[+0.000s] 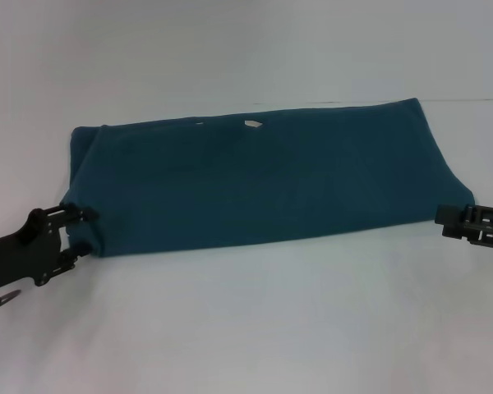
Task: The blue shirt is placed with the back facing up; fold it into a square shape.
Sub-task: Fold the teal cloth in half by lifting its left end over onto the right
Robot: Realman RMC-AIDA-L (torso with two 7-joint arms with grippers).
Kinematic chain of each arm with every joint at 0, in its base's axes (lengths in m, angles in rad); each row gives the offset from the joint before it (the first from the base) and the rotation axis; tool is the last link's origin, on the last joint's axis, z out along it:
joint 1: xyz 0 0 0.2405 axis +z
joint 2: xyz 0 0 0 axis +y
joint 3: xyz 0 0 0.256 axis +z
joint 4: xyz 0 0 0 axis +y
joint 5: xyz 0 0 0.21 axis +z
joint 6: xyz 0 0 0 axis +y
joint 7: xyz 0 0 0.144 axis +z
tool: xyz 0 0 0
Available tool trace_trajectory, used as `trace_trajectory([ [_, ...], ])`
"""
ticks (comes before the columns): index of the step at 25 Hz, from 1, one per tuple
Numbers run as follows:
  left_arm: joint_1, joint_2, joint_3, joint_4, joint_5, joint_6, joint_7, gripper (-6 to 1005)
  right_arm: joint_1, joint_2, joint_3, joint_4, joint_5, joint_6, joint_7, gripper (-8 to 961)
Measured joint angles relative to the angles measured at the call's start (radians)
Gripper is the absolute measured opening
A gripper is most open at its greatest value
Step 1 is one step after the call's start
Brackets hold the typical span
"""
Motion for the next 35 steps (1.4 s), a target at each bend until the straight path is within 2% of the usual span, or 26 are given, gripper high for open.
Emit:
trace_trajectory([
  [9, 0.064, -0.004, -0.006, 0.075, 0.006, 0.044, -0.033, 612, -0.003, 0.000, 0.000, 0.000, 0.001, -0.001, 0.001, 688],
  [23, 0.035, -0.005, -0.001, 0.057, 0.032, -0.042, -0.074, 613, -0.003, -0.001, 0.001, 0.011, 0.002, -0.001, 0.001, 687],
  [35, 0.038, -0.004, -0.004, 0.055, 0.032, -0.056, -0.079, 613, -0.004, -0.003, 0.010, 0.011, 0.002, 0.000, 0.001, 686],
])
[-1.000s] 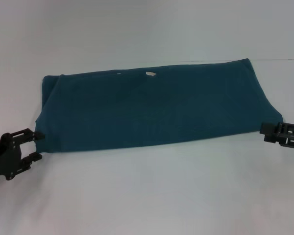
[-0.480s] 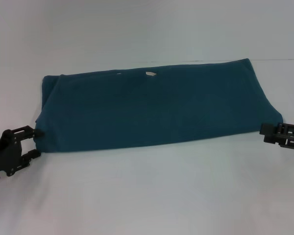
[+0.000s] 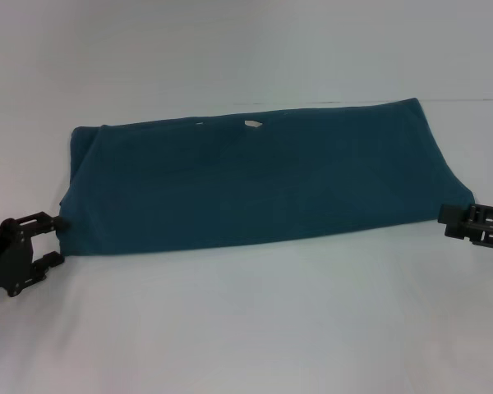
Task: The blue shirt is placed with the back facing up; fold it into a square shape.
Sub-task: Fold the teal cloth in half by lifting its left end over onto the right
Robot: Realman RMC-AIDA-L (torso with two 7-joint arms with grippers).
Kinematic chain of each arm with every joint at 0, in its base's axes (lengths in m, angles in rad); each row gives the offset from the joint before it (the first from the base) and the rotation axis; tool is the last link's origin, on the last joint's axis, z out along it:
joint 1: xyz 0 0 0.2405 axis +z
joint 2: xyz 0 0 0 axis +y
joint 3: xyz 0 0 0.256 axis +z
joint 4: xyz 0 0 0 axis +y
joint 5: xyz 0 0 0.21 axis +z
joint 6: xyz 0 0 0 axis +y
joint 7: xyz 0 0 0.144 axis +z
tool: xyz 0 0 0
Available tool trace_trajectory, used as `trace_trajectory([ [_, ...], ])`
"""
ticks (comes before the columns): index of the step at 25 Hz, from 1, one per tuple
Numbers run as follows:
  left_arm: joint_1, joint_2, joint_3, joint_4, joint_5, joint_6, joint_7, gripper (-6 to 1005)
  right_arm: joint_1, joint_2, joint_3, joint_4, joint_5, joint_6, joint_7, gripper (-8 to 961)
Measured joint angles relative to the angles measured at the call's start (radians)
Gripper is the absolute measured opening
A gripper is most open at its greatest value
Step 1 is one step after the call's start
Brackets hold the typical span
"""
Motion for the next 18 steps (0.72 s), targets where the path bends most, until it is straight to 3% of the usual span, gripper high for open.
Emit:
trace_trajectory([
  [18, -0.065, 0.004, 0.031, -0.051, 0.000, -0.043, 0.008, 613, 0.000, 0.002, 0.002, 0.000, 0.000, 0.000, -0.004, 687],
])
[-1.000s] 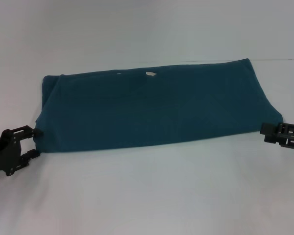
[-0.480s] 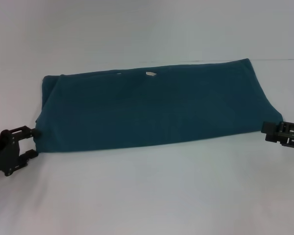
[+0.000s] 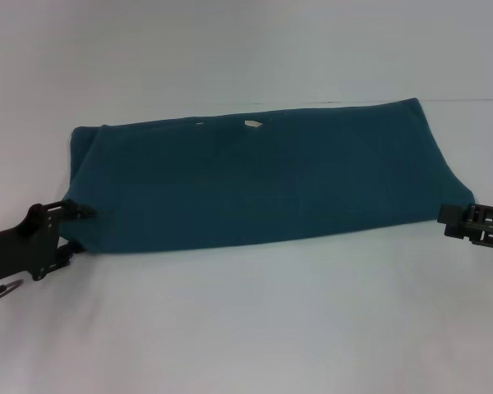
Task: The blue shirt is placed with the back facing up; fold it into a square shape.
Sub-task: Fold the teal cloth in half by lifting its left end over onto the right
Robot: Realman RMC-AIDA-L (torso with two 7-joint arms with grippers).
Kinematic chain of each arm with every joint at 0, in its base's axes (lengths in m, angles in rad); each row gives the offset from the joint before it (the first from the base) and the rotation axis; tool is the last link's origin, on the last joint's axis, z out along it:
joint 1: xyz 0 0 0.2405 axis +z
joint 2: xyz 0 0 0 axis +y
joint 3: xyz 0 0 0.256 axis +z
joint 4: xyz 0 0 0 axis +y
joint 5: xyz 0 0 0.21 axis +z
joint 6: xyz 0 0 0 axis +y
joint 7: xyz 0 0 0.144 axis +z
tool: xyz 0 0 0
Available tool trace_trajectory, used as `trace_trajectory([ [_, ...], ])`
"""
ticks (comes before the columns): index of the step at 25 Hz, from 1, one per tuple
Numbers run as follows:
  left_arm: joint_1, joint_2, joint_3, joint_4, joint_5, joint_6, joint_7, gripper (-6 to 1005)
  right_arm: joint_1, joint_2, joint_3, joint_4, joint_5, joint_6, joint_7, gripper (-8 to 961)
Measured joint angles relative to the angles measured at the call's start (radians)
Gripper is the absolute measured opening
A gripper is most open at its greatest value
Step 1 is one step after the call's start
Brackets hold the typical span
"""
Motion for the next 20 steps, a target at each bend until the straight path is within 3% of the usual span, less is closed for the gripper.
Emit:
trace_trajectory([
  [10, -0.034, 0.005, 0.013, -0.001, -0.025, -0.005, 0.041, 612, -0.001, 0.000, 0.000, 0.002, 0.000, -0.001, -0.005, 687],
  [14, -0.005, 0.007, 0.001, 0.018, -0.064, 0.065, 0.070, 612, -0.002, 0.000, 0.000, 0.002, 0.000, -0.002, -0.005, 687],
  [20, 0.014, 0.003, 0.008, 0.008, -0.032, 0.056, 0.046, 613, -0.003, 0.000, 0.000, 0.002, 0.000, -0.001, -0.005, 687],
])
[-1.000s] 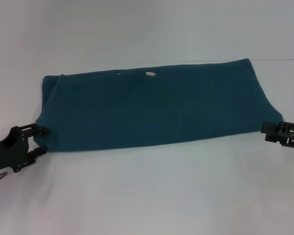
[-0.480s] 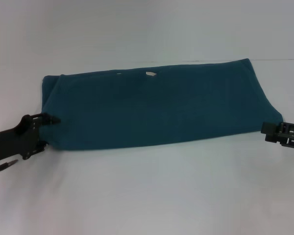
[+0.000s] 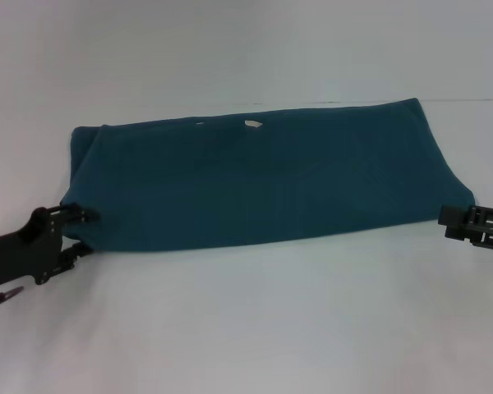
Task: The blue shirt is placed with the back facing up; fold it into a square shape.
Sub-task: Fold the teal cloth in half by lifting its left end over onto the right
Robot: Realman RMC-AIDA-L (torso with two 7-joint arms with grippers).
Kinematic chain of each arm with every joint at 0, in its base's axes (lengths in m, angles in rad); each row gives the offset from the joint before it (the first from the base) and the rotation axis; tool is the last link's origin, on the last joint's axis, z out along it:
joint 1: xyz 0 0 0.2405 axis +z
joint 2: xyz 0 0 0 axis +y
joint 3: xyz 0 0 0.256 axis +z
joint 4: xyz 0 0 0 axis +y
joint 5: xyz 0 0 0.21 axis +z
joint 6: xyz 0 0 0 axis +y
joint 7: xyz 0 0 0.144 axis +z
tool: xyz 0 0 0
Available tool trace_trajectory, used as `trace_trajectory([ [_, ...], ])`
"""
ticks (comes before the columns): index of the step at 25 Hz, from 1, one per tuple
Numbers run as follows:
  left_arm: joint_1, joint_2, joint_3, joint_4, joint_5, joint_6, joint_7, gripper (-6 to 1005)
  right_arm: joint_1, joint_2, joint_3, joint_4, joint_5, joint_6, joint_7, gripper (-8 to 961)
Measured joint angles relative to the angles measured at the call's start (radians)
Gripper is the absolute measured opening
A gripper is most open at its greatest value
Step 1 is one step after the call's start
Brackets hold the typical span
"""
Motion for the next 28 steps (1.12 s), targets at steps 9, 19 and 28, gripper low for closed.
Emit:
trace_trajectory([
  [9, -0.014, -0.004, 0.017, -0.018, 0.043, -0.022, -0.027, 573, 0.004, 0.000, 0.000, 0.000, -0.002, 0.004, 0.000, 686],
  [19, -0.055, -0.005, 0.017, -0.025, 0.041, -0.118, -0.016, 529, 0.000, 0.000, 0.000, 0.000, -0.001, 0.008, -0.001, 686],
  [28, -0.060, -0.009, 0.024, -0.028, 0.046, -0.120, 0.011, 489, 0.000, 0.000, 0.000, 0.000, 0.000, 0.010, -0.001, 686],
])
